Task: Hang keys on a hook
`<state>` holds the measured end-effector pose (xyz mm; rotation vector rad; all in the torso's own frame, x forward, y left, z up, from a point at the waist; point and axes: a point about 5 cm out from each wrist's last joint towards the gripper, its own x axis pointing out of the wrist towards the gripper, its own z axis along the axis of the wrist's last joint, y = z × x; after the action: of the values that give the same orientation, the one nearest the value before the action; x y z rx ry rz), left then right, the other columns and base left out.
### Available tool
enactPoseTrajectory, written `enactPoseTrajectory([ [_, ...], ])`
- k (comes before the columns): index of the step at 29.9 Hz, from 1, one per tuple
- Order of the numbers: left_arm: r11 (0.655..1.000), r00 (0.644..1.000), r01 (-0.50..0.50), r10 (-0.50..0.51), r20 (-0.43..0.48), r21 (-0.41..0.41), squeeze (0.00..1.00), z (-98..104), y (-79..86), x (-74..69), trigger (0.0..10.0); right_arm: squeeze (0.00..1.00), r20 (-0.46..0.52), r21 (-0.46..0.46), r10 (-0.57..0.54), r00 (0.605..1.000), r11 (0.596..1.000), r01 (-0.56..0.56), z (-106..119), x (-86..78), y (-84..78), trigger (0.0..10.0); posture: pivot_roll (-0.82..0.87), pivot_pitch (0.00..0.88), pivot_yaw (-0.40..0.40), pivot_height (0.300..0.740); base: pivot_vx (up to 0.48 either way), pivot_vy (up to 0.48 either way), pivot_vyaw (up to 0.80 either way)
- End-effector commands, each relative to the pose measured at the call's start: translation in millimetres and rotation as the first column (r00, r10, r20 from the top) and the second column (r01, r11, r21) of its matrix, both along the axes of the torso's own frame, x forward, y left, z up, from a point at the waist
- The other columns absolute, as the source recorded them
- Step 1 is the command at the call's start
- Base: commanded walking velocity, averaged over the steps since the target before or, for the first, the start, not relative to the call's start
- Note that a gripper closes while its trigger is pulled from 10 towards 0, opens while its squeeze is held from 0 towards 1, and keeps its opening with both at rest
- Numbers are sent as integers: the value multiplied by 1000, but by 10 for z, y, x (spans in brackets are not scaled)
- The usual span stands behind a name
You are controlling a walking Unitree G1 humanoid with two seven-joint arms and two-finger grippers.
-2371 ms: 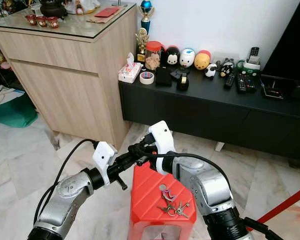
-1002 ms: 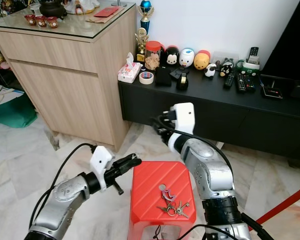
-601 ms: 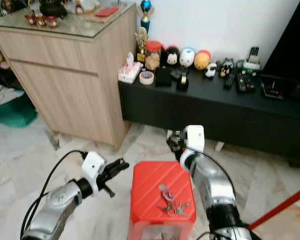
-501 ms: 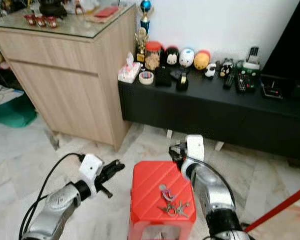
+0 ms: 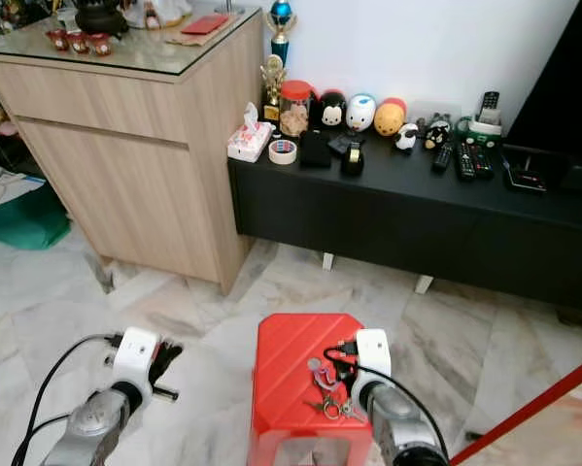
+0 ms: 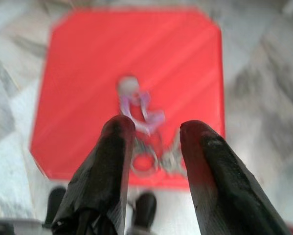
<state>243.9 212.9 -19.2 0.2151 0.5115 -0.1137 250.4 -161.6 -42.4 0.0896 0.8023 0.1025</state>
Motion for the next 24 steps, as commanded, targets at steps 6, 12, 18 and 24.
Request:
enactPoseTrajectory([
  [6,988,954,-135,149,-261,71,0,-457,216,-559,10000,0,-48,-46,-47,998,998,45,-155,-185,-76,10000,39,36,-27,740,0,0,0],
  [12,980,902,-183,199,-383,77,0,-644,187,-864,10000,0,-130,-66,-89,987,995,81,-310,-432,-132,10000,34,22,-22,740,0,0,0],
  [18,962,873,-271,250,-418,8,0,-721,91,-988,10000,0,-190,-115,-108,976,990,87,-434,-663,-126,10000,28,14,-15,740,0,0,0],
  [24,967,870,-254,233,-433,10,0,-736,77,-1011,10000,0,-196,-101,-86,977,993,67,-458,-707,-71,10000,25,0,-11,740,0,0,0],
])
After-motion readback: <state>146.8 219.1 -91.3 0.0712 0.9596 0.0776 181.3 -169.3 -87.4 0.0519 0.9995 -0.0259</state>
